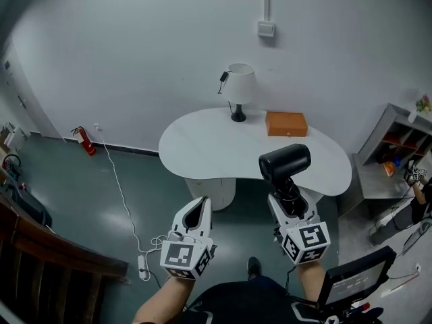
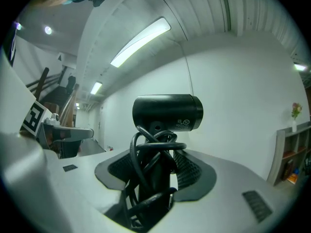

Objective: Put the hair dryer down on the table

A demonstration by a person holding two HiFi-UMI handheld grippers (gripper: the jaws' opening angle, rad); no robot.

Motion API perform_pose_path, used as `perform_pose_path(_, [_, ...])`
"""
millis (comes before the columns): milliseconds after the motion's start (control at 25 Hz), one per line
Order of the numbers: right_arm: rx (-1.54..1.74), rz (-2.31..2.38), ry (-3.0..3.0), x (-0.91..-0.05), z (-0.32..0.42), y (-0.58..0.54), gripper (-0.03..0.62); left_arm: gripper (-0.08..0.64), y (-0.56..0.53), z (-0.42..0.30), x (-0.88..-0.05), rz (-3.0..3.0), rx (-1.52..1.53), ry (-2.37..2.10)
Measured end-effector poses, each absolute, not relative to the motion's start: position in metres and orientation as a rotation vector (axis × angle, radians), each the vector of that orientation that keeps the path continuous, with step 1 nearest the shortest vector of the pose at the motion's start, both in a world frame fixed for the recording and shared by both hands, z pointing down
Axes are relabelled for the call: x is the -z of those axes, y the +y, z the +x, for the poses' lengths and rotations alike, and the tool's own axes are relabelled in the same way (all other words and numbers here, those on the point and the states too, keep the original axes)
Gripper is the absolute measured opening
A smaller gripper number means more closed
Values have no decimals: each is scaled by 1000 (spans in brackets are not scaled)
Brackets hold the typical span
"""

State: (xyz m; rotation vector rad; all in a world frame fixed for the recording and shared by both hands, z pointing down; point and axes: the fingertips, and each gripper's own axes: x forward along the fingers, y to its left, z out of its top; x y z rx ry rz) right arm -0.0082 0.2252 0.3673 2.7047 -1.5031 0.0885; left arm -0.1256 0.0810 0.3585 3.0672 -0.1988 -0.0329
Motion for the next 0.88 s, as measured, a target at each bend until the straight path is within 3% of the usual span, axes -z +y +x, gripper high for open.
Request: perform_pose_path(880, [-149, 2559, -1775, -380, 145, 198, 245, 6, 84, 17, -364, 3049, -62, -439])
